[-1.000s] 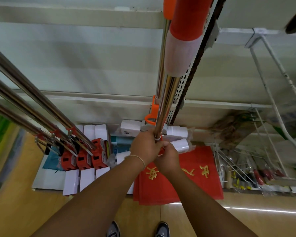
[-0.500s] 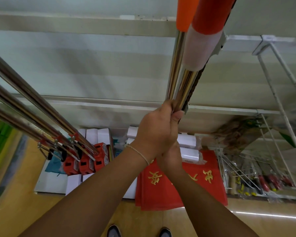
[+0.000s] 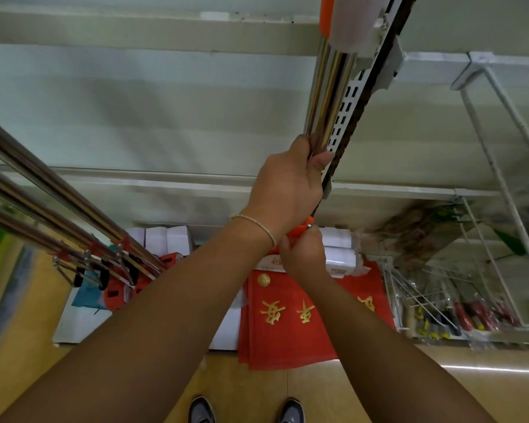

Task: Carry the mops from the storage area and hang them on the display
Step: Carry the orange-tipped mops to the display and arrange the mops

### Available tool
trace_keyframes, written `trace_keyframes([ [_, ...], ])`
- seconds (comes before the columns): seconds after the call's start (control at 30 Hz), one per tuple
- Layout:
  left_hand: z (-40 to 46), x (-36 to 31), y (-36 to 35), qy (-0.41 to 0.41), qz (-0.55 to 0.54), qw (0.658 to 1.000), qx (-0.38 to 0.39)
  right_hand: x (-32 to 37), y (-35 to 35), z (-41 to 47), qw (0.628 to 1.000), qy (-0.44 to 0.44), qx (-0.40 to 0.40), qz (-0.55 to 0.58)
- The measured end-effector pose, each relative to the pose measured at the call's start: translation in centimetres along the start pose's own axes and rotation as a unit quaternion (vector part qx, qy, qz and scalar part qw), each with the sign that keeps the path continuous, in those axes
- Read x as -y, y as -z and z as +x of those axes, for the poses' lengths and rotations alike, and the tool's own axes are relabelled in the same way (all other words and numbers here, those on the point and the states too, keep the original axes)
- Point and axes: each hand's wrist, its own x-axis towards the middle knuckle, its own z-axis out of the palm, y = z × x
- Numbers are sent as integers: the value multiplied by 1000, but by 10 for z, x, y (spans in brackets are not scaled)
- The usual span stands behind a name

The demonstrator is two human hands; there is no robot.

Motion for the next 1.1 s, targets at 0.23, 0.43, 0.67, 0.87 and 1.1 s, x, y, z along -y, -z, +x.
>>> trace_keyframes([
  [0.23, 2, 3, -2, -7, -36, 999, -6, -2, 5, 7, 1000, 7, 18, -8],
  [0.43, -1, 2, 6, 5, -48, 999, 19, 6, 14, 3, 998, -21, 42, -35],
  [0.67, -1, 0, 24, 52, 19, 982, 183, 23, 25, -4, 989, -88, 88, -84],
  [0.87, -25, 18, 42, 94, 68, 967, 228, 41, 45, -29, 996, -78, 37, -34],
  [1.1, -72, 39, 83, 102, 73, 960, 249, 61, 54, -99, 999, -12, -38, -26],
])
